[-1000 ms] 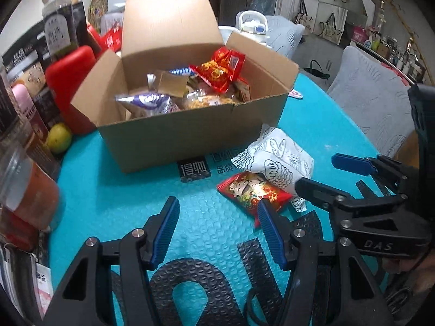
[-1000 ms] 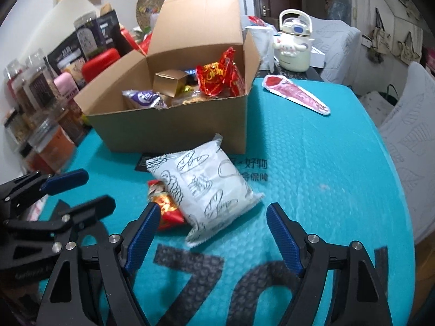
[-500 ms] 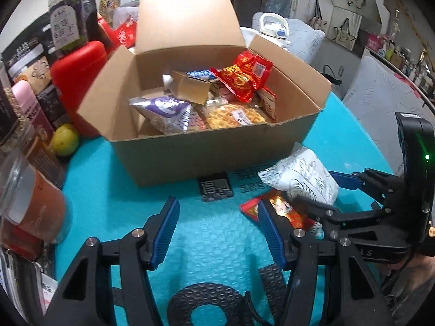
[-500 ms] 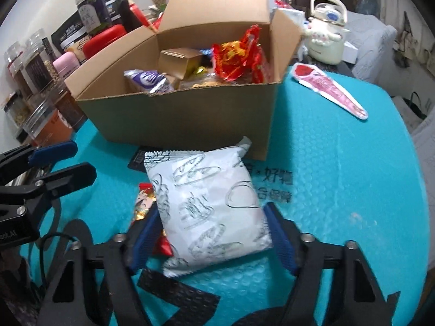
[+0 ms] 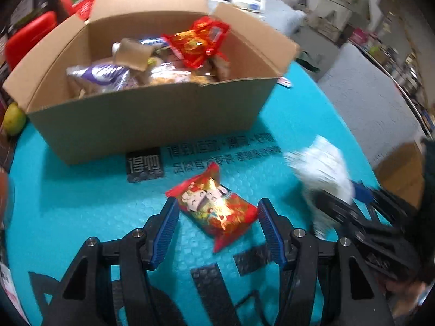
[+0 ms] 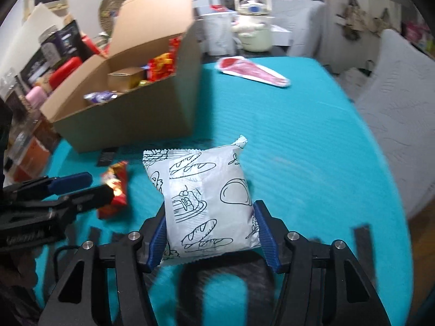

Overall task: Organize snacks
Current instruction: 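Grasp the white bread-print bag with the right tool while the left tool grasps the red candy packet, then lift and carry the bread-print bag and candy packet with both tools over the box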

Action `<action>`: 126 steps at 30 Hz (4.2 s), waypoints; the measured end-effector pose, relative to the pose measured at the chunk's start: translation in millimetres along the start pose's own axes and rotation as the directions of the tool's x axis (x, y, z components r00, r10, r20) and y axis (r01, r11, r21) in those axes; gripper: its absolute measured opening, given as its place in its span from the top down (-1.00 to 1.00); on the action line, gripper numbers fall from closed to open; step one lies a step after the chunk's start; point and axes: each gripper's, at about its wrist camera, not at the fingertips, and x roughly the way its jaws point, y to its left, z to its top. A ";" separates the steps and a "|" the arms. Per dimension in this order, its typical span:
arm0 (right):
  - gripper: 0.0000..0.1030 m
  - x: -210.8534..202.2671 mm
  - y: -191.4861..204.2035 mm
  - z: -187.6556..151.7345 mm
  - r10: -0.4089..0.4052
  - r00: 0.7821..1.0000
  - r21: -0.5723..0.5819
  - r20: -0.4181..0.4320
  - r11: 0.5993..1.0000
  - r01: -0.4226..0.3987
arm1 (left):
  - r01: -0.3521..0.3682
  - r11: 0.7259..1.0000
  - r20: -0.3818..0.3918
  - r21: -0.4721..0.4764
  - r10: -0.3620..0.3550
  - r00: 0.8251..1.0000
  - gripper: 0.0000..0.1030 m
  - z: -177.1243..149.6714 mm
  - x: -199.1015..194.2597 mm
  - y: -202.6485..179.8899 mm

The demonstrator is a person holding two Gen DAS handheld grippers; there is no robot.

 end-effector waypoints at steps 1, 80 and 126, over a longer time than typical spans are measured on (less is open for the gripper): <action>-0.14 -1.4 -2.4 -1.7 -0.008 1.000 0.006 0.001 1.000 0.008 | -0.023 1.000 -0.005 -0.014 0.023 1.000 -0.15 0.5 4.2 0.6; -0.08 -74.1 25.8 -44.0 0.127 0.981 0.041 0.150 0.990 -0.134 | -0.006 0.981 0.201 0.192 -0.033 0.979 0.42 -50.0 -87.6 -19.4; -0.08 -77.2 95.1 173.9 0.274 0.882 -0.273 0.384 0.946 -0.175 | -0.070 0.991 0.531 0.111 0.000 0.848 0.42 138.3 -141.6 36.7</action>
